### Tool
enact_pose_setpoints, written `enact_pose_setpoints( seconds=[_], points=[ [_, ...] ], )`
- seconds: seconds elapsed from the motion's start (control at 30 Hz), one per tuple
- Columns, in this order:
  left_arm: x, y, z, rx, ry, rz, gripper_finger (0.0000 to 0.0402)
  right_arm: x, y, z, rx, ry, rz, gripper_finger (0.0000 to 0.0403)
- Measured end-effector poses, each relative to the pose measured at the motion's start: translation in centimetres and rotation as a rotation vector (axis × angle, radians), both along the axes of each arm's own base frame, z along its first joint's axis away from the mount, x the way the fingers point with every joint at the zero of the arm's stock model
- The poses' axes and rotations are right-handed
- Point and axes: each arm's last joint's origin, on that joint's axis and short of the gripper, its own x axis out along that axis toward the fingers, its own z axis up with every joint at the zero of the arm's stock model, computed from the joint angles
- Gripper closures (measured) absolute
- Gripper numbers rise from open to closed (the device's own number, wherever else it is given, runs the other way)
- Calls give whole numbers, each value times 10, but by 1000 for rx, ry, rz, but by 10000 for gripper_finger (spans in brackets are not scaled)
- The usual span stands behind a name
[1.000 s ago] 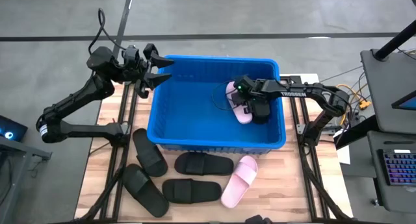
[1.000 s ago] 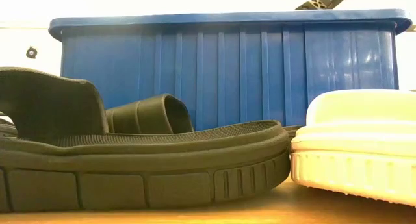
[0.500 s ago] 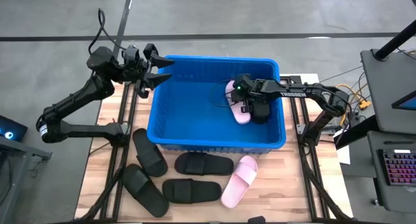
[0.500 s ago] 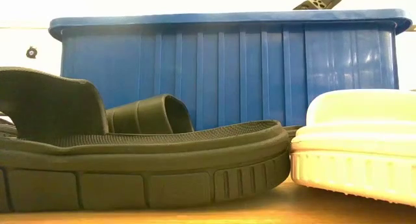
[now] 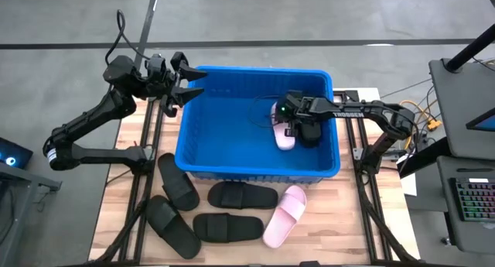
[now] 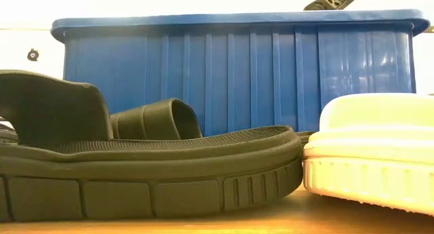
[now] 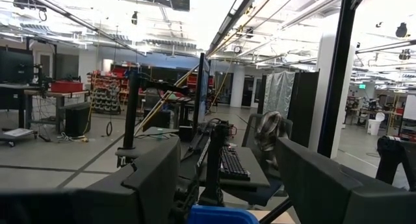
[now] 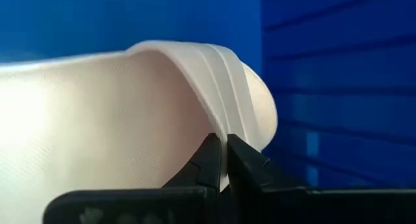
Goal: Pick and place slides into bin
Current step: Put the pink slide into the blue container
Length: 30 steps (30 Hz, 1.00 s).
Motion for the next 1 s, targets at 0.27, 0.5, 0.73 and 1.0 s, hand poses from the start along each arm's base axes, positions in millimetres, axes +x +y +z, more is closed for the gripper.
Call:
enact_pose_setpoints(
  seconds=[0.27,0.5,0.73,1.0],
  points=[
    [0,0,0,0,0,0,164,-4,-8,0,-13,3,-25,387],
    [0,0,0,-1,1,0,164,-4,-8,0,-7,-3,-27,328],
    [0,0,0,-24,2,-7,164,-4,-7,-1,6,23,19,240],
    [0,0,0,-26,3,-7,164,1,-1,14,32,19,-15,186]
  ],
)
